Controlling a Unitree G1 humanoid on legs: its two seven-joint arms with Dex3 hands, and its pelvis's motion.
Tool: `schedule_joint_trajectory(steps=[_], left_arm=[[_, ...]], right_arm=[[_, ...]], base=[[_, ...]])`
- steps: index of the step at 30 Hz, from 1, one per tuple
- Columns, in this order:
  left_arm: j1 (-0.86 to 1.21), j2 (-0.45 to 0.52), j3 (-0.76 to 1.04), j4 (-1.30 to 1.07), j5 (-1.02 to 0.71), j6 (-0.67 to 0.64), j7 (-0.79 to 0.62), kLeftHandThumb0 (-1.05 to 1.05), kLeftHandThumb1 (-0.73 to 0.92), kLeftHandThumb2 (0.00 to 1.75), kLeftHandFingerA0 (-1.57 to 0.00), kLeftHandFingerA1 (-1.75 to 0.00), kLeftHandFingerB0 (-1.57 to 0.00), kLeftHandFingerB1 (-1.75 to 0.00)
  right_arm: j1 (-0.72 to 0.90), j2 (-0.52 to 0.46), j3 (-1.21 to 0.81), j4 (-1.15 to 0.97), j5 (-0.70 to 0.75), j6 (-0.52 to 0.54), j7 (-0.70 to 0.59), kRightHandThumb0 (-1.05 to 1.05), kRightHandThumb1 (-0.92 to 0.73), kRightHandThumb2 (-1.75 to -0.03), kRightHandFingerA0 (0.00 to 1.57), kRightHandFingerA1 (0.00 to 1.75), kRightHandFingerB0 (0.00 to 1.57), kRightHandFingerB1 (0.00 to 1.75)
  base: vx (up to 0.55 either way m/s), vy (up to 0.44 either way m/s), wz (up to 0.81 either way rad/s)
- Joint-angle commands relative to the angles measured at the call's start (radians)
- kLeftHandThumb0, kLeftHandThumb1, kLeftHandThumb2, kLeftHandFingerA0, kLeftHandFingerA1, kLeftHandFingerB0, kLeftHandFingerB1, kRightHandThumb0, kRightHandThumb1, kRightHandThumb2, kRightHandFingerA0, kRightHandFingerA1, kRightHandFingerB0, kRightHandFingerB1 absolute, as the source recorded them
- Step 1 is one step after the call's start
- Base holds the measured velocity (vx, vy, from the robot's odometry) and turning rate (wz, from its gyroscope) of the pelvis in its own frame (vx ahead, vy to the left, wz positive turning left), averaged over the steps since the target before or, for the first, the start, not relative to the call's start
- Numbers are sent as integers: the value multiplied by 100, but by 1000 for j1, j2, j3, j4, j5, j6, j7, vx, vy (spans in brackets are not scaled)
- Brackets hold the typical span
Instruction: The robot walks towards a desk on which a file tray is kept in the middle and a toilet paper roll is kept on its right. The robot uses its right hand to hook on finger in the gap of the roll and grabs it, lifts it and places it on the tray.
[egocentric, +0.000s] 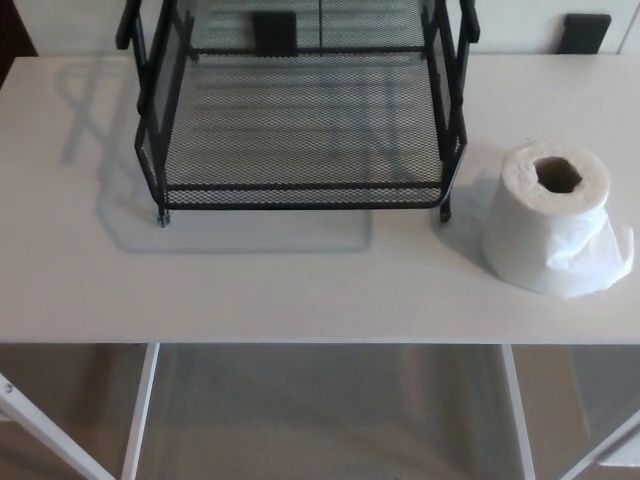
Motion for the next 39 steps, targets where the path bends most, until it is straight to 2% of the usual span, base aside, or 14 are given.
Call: schedule_joint_trajectory(steps=[1,4,5,11,12,16,19,23,24,28,29,35,38,39], left_arm=[[-7,45,-9,-19,11,-16,3,-96,82,117,-2,-34,0,-8],[-19,63,-29,-15,29,-30,-16,-91,80,119,-4,-33,0,-12],[-26,66,-30,-12,27,-29,-15,-87,92,73,-3,-39,0,-4],[-89,88,-60,-5,44,-43,4,-86,91,79,-5,-42,0,-4],[-98,76,-69,-9,50,-52,5,-89,78,114,-6,-45,0,-15],[-96,54,-64,-10,36,-50,-1,-88,92,73,-2,-44,0,-2],[-88,43,-61,-6,27,-52,-21,-98,82,118,-9,-34,0,-10],[-71,46,-60,-11,30,-35,3,-89,78,113,-5,-37,0,-12],[-69,46,-59,-12,29,-35,5,-86,92,73,-5,-38,0,0],[-54,44,-62,-5,32,-42,-6,-95,82,117,-11,-33,0,-9],[-54,36,-43,-3,12,-40,-10,-86,92,72,-1,-37,0,0],[-46,36,-44,-1,15,-41,-10,-94,80,116,-10,-33,0,-9],[-45,33,-50,-5,21,-56,-10,-87,92,73,-2,-36,0,0],[-44,35,-48,-5,19,-50,-10,-100,84,117,-8,-27,0,-4]], right_arm=[[-46,-67,-23,-167,35,-8,-18,-42,-57,-61,11,52,2,19],[-131,-143,6,-114,-8,-70,4,-55,-46,-77,4,52,0,15],[-143,-155,11,-109,-10,-80,11,-52,-56,-58,18,58,0,23],[-224,-192,42,-312,-4,-44,11,-74,-36,-80,29,71,8,66],[-230,-198,78,-461,-26,2,-16,-82,-48,-55,44,75,17,78],[-239,-196,163,-692,-45,82,-14,-65,-38,-79,37,62,9,50],[-243,-219,251,-812,-74,111,32,-57,-40,-75,37,60,7,46],[-251,-279,427,-952,-152,163,125,-55,-48,-55,32,44,8,22],[-255,-280,447,-959,-165,160,127,-55,-49,-55,30,44,7,22],[-262,-283,526,-998,-194,192,130,-54,-51,-55,28,42,5,25],[-298,-302,596,-1014,-215,248,161,-55,-54,-56,25,38,5,24],[-403,-296,805,-968,-393,212,158,-59,-58,-57,22,39,5,25],[-440,-308,866,-939,-446,199,166,-56,-58,-59,18,43,6,21],[-445,-308,883,-931,-456,194,165,-57,-57,-60,18,46,6,21]], base=[[0,0,0],[0,0,0],[0,0,0],[2,-1,1],[0,0,0],[0,0,0],[0,0,0],[0,0,0],[0,0,0],[0,0,0],[0,0,0],[0,0,0],[0,0,0],[0,0,0]])
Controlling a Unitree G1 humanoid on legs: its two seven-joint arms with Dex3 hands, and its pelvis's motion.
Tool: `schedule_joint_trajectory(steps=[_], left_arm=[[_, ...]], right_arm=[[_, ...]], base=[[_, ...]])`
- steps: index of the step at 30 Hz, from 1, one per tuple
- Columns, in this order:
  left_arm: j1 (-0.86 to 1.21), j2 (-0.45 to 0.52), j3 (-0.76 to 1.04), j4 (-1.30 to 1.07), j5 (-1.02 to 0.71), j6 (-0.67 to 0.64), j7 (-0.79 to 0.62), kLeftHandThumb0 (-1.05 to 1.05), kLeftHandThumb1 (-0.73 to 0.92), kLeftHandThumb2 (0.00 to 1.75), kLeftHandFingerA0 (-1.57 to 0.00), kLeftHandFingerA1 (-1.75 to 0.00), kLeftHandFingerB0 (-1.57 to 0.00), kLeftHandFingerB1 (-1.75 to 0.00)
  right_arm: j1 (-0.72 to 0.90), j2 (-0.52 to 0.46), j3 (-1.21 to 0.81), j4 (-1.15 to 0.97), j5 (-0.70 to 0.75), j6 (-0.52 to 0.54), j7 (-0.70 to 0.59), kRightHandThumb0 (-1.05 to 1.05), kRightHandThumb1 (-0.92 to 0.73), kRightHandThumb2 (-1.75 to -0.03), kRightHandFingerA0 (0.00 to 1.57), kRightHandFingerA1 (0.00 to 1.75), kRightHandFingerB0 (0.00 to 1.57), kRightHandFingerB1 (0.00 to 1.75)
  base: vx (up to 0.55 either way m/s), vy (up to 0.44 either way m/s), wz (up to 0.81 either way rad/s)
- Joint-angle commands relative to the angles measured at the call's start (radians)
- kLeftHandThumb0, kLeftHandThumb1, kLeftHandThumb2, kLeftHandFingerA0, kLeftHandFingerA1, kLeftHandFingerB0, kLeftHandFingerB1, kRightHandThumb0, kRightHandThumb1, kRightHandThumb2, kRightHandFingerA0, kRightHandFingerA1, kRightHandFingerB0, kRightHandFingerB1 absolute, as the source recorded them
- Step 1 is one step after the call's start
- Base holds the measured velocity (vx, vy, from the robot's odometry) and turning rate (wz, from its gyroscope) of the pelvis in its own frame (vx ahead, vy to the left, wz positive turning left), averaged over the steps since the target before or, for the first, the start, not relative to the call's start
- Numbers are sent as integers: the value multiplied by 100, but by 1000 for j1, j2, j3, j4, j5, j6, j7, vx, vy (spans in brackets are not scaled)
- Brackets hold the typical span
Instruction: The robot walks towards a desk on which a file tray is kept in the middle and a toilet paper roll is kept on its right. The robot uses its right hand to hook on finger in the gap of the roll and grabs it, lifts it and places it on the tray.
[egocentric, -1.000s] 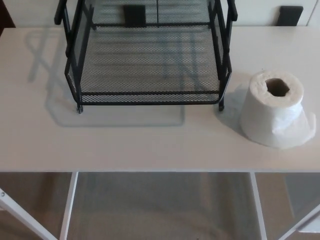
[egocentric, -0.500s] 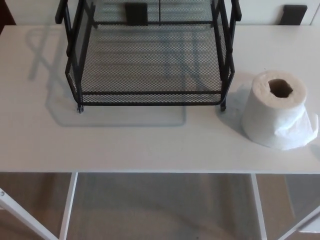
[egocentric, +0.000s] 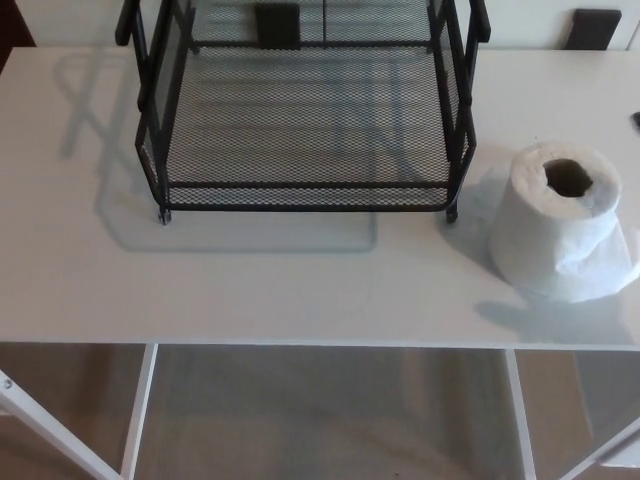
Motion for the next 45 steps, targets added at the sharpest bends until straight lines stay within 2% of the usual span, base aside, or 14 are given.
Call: schedule_joint_trajectory(steps=[1,6,8,13,15,16,19,20,25,26,30,31,40,45], left_arm=[[21,-1,11,4,-7,-35,-6,-100,84,117,-8,-27,0,-4],[23,-4,23,9,-12,-35,12,-90,78,117,-5,-32,0,-11],[26,-5,21,9,-7,-42,15,-94,81,117,-3,-33,0,-7],[20,-6,31,9,-14,-33,11,-94,80,117,-2,-32,0,-8],[16,-2,28,9,-11,-25,7,-90,77,116,-5,-32,0,-12],[19,-2,22,7,-5,-33,4,-86,92,72,-3,-37,0,-3],[21,-2,27,6,-11,-30,1,-86,92,73,-3,-37,0,-4],[21,-1,17,9,1,-36,5,-90,78,117,-7,-34,0,-11],[20,-5,15,13,-1,-36,-3,-95,81,117,-2,-32,0,-6],[18,-5,13,8,0,-27,1,-95,81,117,-2,-31,0,-6],[20,-8,10,8,0,-31,0,-96,81,117,-1,-32,0,-6],[20,-9,6,8,5,-38,0,-96,82,118,-1,-34,0,-6],[13,-10,-6,3,13,-36,-4,-95,85,119,0,-24,0,-5],[22,-8,-34,-6,34,-62,-11,-96,86,121,0,-25,0,-4]], right_arm=[[-101,-66,213,15,-267,47,75,-57,-57,-60,18,46,6,21],[-123,-73,274,55,-321,13,68,-62,-43,-82,18,54,2,26],[-133,-81,290,62,-341,-1,64,-59,-59,-58,25,47,4,28],[-147,-94,303,69,-361,-18,58,-64,-59,-58,22,51,5,26],[-151,-99,306,72,-370,-25,58,-71,-45,-85,19,57,4,27],[-152,-103,301,87,-366,-49,57,-71,-44,-86,17,56,3,25],[-144,-103,290,95,-373,-83,45,-70,-44,-85,20,58,3,30],[-142,-113,297,83,-402,-97,39,-66,-59,-59,25,52,8,27],[-164,-113,318,80,-468,-96,47,-65,-60,-58,30,49,9,24],[-176,-106,328,75,-485,-75,50,-68,-46,-84,29,57,7,29],[-244,-85,387,107,-562,-92,57,-67,-49,-84,43,59,6,35],[-252,-81,393,113,-567,-92,58,-61,-61,-58,50,47,13,26],[-309,-16,537,163,-705,-157,48,-59,-60,-59,71,62,24,32],[-311,-15,555,214,-735,-191,15,-60,-48,-82,75,77,22,46]], base=[[0,0,0],[0,0,0],[0,0,0],[0,0,0],[0,0,0],[0,0,0],[0,0,0],[0,0,0],[0,0,0],[0,0,0],[0,0,0],[0,0,0],[0,0,0],[0,0,0]])
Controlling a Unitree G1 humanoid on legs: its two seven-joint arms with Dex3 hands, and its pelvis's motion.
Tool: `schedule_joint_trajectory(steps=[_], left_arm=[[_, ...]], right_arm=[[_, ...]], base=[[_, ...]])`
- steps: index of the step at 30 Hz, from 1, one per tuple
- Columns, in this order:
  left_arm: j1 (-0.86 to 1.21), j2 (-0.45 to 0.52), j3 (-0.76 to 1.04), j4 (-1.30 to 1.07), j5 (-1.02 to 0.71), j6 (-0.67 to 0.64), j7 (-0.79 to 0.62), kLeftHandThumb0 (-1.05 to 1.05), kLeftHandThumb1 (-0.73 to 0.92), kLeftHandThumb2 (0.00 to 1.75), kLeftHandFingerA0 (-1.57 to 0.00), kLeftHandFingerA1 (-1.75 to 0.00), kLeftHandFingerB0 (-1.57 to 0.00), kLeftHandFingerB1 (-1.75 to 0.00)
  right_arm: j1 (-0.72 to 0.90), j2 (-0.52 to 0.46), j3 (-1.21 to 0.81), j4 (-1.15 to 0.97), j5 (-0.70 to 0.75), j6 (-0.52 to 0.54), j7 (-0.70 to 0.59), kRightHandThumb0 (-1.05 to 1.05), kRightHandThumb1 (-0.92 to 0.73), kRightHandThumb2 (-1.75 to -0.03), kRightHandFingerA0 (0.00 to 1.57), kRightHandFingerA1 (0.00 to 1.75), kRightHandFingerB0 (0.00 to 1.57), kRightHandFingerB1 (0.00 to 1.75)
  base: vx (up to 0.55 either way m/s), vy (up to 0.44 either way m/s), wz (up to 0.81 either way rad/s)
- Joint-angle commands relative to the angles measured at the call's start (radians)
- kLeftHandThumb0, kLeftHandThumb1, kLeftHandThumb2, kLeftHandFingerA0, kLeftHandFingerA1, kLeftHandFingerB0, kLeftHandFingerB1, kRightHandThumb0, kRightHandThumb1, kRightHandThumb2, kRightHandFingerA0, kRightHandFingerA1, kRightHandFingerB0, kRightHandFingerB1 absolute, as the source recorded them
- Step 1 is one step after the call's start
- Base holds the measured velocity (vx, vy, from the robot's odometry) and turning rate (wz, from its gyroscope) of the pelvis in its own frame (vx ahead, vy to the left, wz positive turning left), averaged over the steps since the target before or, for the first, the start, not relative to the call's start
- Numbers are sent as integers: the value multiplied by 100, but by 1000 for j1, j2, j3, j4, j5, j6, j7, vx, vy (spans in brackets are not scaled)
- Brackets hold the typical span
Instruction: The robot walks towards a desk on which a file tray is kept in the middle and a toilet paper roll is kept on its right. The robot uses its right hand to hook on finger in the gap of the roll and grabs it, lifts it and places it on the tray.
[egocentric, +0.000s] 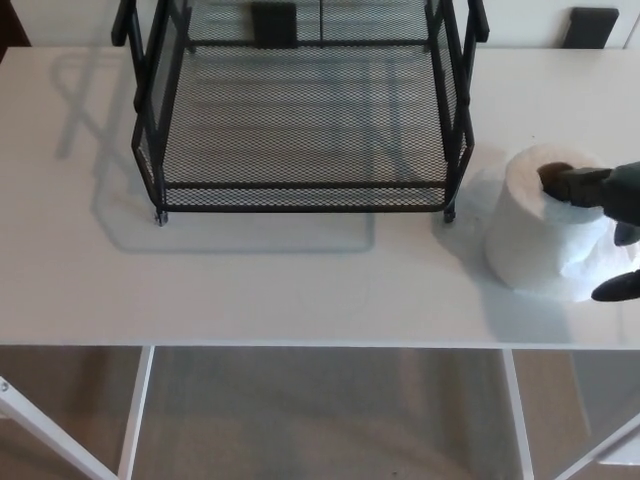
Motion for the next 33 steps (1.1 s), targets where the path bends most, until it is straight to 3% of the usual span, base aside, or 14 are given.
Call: schedule_joint_trajectory(steps=[1,2,4,5,6,7,10,12,14,15,16,17,26,33], left_arm=[[13,12,-31,-12,30,-61,-13,-96,86,121,0,-25,0,-4],[11,9,-21,-13,16,-53,-8,-95,84,120,-1,-28,0,-5],[8,6,-23,-11,18,-55,4,-95,84,119,-1,-30,0,-5],[4,8,-23,-8,19,-55,3,-95,84,119,-1,-29,0,-5],[2,8,-30,-8,25,-55,8,-95,85,120,-1,-29,0,-5],[2,11,-25,-9,17,-53,-7,-93,84,120,0,-26,0,-7],[-6,10,-30,-12,19,-37,2,-96,84,120,-1,-32,0,-5],[0,8,-39,-16,26,-58,-7,-95,85,120,-1,-33,0,-6],[-8,8,-45,-10,32,-54,-4,-95,85,120,-1,-32,0,-5],[-9,7,-60,-4,49,-61,15,-95,84,120,-2,-37,0,-7],[-10,6,-62,-3,51,-62,19,-95,84,120,-2,-37,0,-7],[-13,6,-64,-2,52,-59,21,-94,83,120,-2,-38,0,-7],[-24,2,-63,1,39,-45,11,-94,82,118,-2,-44,0,-9],[-38,10,-71,3,46,-46,-1,-94,81,118,-9,-50,0,-9]], right_arm=[[10,19,41,62,-119,-74,-11,-60,-48,-82,75,77,22,46],[10,20,56,98,-153,-91,-47,-55,-61,-58,83,110,31,35],[14,30,74,147,-204,-97,-112,-57,-60,-58,84,123,33,36],[9,34,81,171,-212,-102,-121,-56,-61,-59,81,117,32,34],[8,37,92,191,-233,-106,-141,-63,-51,-84,87,113,27,47],[13,49,104,235,-252,-120,-198,-52,-61,-58,85,124,37,34],[27,52,123,276,-296,-145,-297,-41,-67,-60,85,132,45,38],[35,65,138,318,-322,-166,-379,-29,-70,-64,83,144,66,46],[48,80,160,334,-377,-162,-498,-32,-55,-60,89,163,92,68],[68,110,152,338,-360,-157,-535,-38,-42,-86,116,137,82,81],[69,119,152,341,-359,-150,-537,-38,-42,-86,116,137,82,81],[68,123,154,344,-359,-147,-537,-35,-63,-58,82,175,84,71],[91,182,170,394,-396,-147,-695,-42,-66,-64,89,172,83,62],[96,137,124,440,-334,-252,-743,-31,-77,-63,83,175,74,108]], base=[[0,0,0],[0,0,0],[0,0,0],[0,0,0],[0,0,0],[0,0,0],[0,0,0],[0,0,0],[0,0,0],[0,0,0],[0,0,0],[0,0,0],[0,0,0],[0,0,0]])
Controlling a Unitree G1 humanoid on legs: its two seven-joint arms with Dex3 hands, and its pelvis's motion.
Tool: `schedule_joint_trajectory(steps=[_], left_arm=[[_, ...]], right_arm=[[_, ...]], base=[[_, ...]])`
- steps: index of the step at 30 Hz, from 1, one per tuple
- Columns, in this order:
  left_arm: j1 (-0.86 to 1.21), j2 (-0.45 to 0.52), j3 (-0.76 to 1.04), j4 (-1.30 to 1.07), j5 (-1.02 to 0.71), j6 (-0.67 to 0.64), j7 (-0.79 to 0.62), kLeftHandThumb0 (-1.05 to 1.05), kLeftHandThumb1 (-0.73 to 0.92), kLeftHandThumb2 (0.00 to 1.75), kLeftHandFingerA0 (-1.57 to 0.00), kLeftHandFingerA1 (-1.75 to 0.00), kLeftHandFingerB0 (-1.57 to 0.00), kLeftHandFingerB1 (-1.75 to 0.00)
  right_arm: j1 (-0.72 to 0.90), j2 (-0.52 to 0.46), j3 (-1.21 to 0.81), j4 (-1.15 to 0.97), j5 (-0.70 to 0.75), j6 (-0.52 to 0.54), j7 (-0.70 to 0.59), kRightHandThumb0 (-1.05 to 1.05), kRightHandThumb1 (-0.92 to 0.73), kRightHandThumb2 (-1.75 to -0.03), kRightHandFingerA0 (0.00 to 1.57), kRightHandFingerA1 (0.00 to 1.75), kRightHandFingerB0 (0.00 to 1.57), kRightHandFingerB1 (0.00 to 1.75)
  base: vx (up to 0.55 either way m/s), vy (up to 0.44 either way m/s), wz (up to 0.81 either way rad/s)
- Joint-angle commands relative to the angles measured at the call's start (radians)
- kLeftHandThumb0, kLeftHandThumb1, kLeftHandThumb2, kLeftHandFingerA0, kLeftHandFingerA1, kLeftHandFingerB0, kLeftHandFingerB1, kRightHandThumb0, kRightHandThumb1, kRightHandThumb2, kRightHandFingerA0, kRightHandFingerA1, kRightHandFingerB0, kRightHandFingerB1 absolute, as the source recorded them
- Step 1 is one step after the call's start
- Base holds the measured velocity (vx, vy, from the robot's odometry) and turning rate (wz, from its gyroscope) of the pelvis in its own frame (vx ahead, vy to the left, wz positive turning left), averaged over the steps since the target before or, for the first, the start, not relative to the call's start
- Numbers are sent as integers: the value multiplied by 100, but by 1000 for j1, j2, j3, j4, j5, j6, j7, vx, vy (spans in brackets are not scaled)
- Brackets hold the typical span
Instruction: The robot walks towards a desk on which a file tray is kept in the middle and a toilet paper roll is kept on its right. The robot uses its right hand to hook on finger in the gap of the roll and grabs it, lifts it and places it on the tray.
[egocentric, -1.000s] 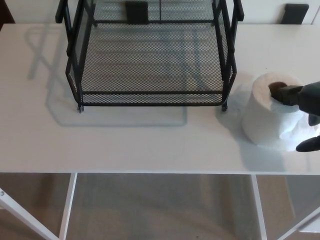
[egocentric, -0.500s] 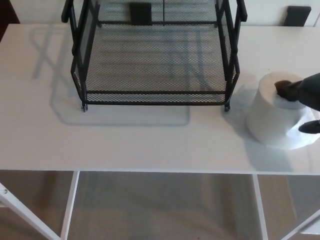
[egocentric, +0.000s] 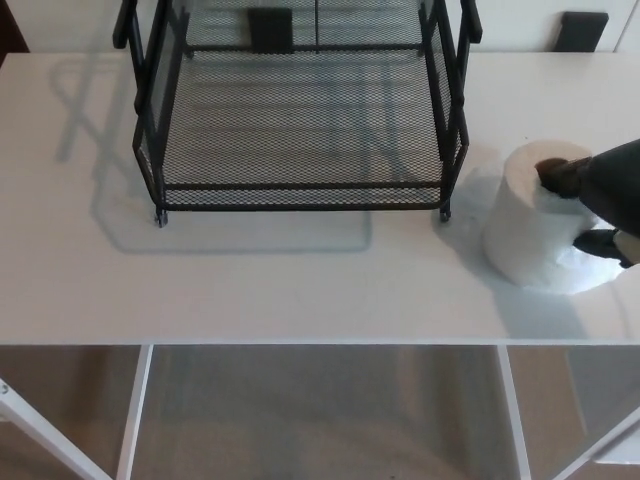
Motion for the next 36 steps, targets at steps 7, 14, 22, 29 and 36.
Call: schedule_joint_trajectory(steps=[7,14,22,29,36], left_arm=[[-8,29,-18,14,34,-44,5,-86,92,71,-10,-43,0,-16],[-8,38,-26,13,37,-41,12,-89,92,76,-15,-46,0,-17],[-3,31,-37,29,47,-54,33,-83,76,113,-16,-53,-2,-22],[-7,29,-31,26,44,-48,18,-86,91,75,-17,-44,0,-20],[-2,25,-36,23,52,-42,27,-85,92,74,-23,-45,-3,-24]], right_arm=[[53,-139,-55,65,-26,-198,-73,-24,-75,-62,77,175,62,149],[-123,-281,-184,65,56,-304,100,-16,-76,-67,85,172,62,153],[-296,-279,-287,40,125,-339,206,-24,-79,-68,74,175,60,157],[-400,-168,-377,-13,251,-341,254,-22,-73,-72,79,175,68,158],[-507,-37,-394,-60,243,-231,338,-34,-51,-93,111,130,86,106]], base=[[0,0,0],[0,0,0],[0,0,0],[0,0,0],[0,0,0]])
